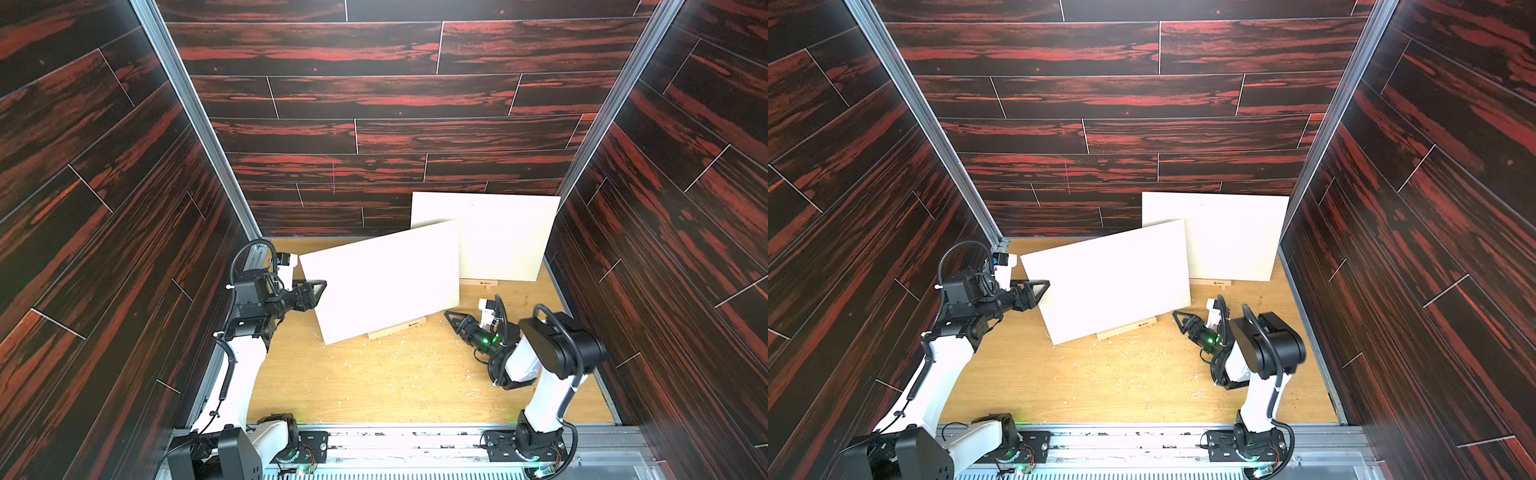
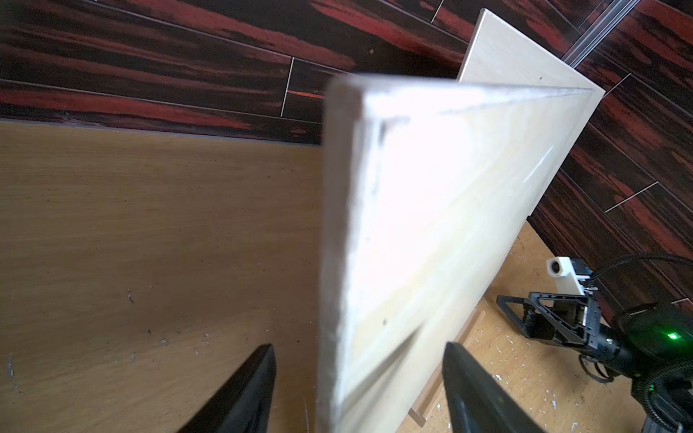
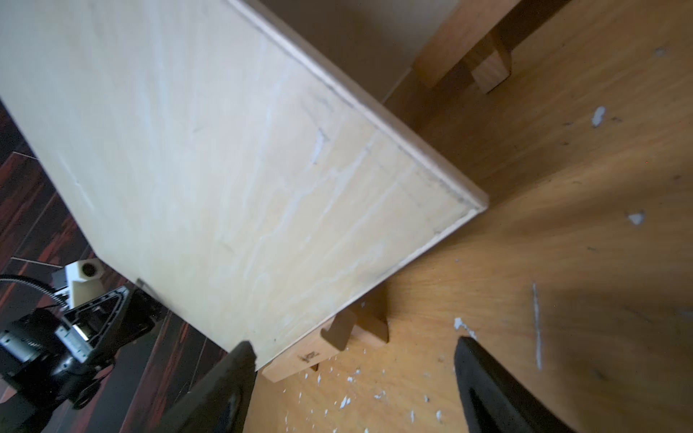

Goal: Disassemble the easel
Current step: Pick up the drawing board from the easel.

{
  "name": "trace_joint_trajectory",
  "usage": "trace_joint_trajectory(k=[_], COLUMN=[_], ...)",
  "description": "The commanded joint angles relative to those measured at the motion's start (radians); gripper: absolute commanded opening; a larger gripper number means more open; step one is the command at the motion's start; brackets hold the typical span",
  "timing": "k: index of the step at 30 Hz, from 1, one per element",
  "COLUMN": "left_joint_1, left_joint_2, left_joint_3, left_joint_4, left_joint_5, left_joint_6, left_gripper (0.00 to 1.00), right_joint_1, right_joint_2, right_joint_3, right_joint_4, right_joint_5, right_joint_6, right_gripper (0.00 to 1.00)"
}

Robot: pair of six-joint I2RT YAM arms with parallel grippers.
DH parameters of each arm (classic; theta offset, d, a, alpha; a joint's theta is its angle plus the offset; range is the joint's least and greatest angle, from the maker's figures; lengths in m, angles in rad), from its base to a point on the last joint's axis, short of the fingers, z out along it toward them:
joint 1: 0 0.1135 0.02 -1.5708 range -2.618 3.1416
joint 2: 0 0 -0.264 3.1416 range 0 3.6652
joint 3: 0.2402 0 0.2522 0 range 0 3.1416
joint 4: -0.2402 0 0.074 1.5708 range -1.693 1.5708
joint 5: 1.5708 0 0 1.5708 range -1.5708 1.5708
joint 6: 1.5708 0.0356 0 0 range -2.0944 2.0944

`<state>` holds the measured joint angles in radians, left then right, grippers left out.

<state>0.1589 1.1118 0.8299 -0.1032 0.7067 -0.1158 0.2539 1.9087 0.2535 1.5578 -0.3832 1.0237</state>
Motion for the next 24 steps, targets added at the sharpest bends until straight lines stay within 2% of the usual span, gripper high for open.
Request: trace_joint_trajectory(k=[1, 24], left_joint_1=[0.003, 0.005], left_joint_2=[-0.012, 0.018], left_joint_3=[0.014, 0.027], left_joint_4=[0.011, 0.003], left_joint_5=[0.014, 0.044], left_joint_6=[0.016, 0.015], left_gripper=[0.73, 0.63], right_joint_1=[0.017, 0.028], right_joint_2=[0.052, 0.183], right_joint_3=[0.046, 0.249], right_joint_4=[0.070, 0.074], right_joint_5=[0.061, 0.043], right_joint_6=[0.030, 0.088], right_gripper=[0.86, 0.82])
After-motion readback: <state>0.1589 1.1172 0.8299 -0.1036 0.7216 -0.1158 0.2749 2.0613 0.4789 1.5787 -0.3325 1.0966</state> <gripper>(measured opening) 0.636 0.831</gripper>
